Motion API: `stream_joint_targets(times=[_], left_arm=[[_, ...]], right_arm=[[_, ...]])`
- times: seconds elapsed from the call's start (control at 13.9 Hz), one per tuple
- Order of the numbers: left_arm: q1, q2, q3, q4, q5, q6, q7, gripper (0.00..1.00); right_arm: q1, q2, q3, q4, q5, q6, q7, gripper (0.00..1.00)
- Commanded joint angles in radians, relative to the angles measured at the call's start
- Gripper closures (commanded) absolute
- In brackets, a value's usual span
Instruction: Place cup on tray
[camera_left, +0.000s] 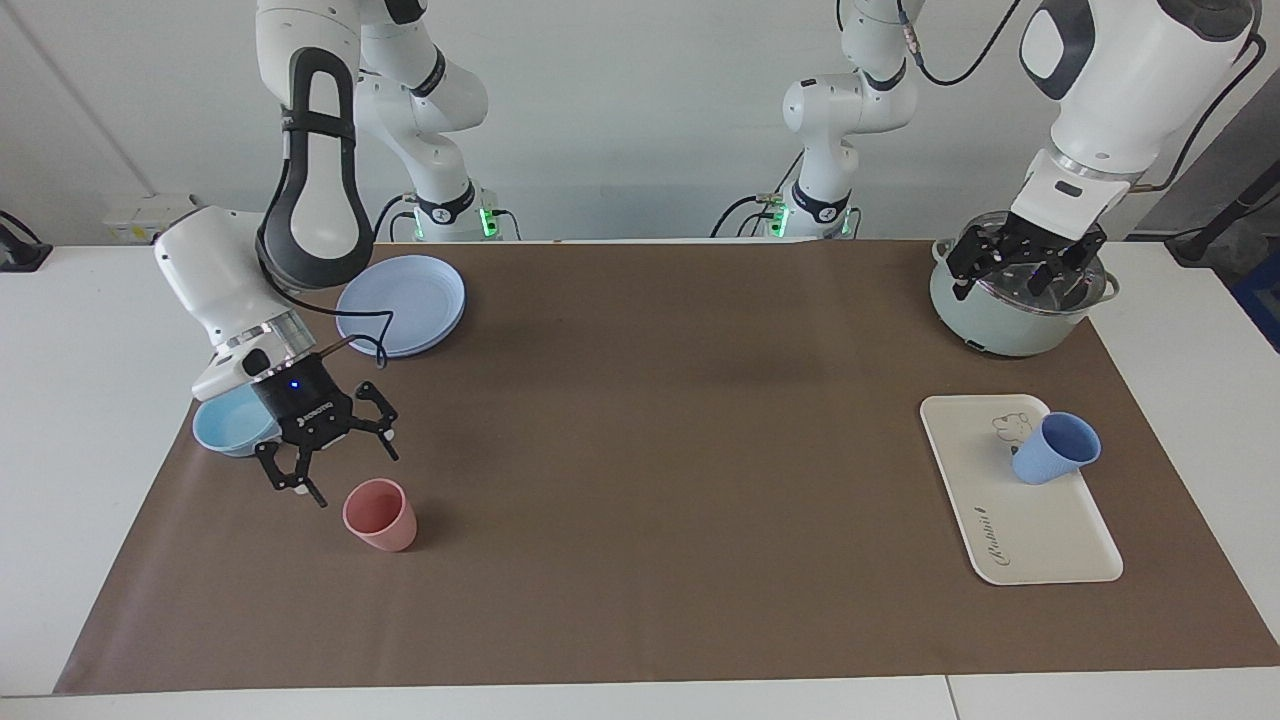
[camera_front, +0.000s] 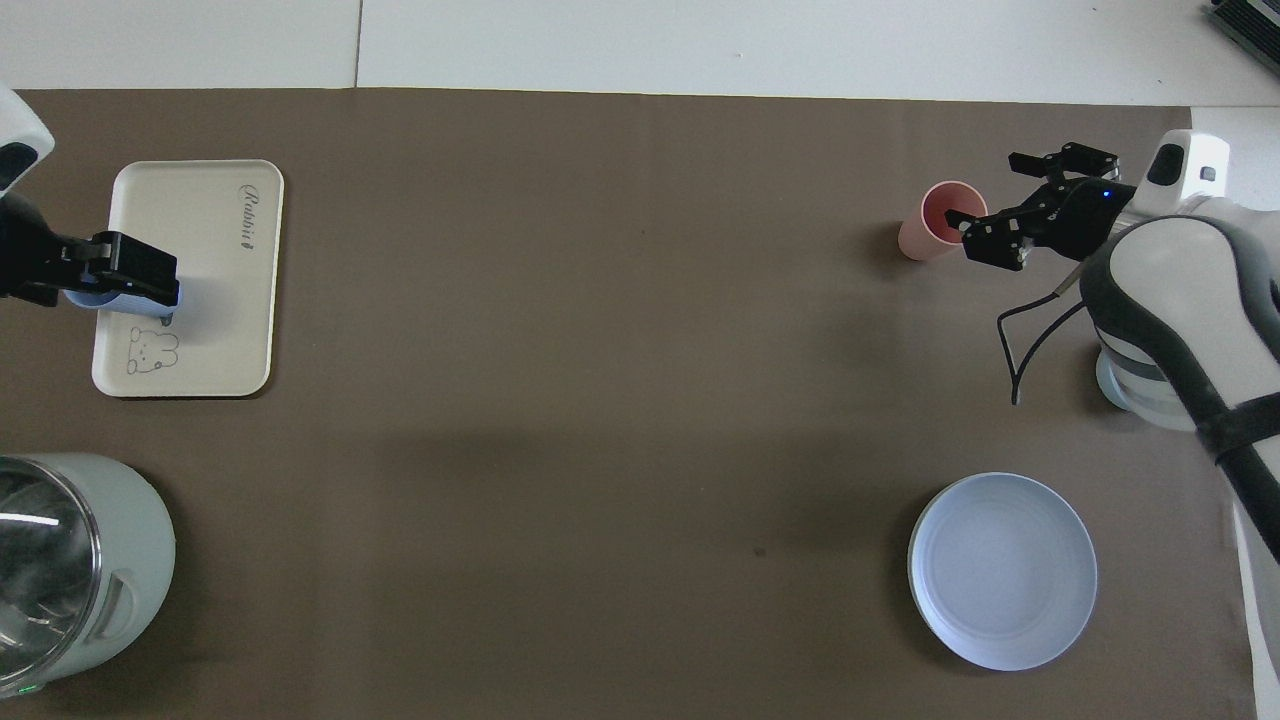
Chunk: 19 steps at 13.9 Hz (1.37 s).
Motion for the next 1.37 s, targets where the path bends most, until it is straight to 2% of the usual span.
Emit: stream_joint_targets(times=[0.0, 0.36, 0.65, 1.01, 1.15, 1.29], left_arm=[[-0.009, -0.043, 0.015, -0.051, -0.054, 0.027, 0.02, 0.0], [-0.006, -0.037, 0.018, -0.054, -0.076, 0.022, 0.028, 0.0], [-0.002, -0.036, 0.021, -0.057, -0.062, 0.024, 0.025, 0.0], [0.007, -0.036, 0.021, -0.057, -0.02, 0.022, 0.025, 0.0], [0.007, -0.036, 0.021, -0.056, -0.02, 0.024, 0.025, 0.0], [0.007, -0.036, 0.021, -0.057, -0.02, 0.024, 0.025, 0.0]], right_arm=[[-0.002, -0.051, 0.005, -0.009, -0.203, -0.01, 0.218, 0.0], [0.0, -0.128, 0.005, 0.007, -0.579, -0.121, 0.652, 0.0], [0.003, -0.218, 0.011, 0.042, -0.898, -0.369, 1.111, 0.0], [-0.003, -0.282, 0.014, 0.149, -0.908, -0.742, 1.409, 0.0], [-0.01, -0.285, 0.011, 0.233, -0.863, -0.899, 1.455, 0.0], [-0.011, -0.285, 0.008, 0.278, -0.801, -0.994, 1.46, 0.0]])
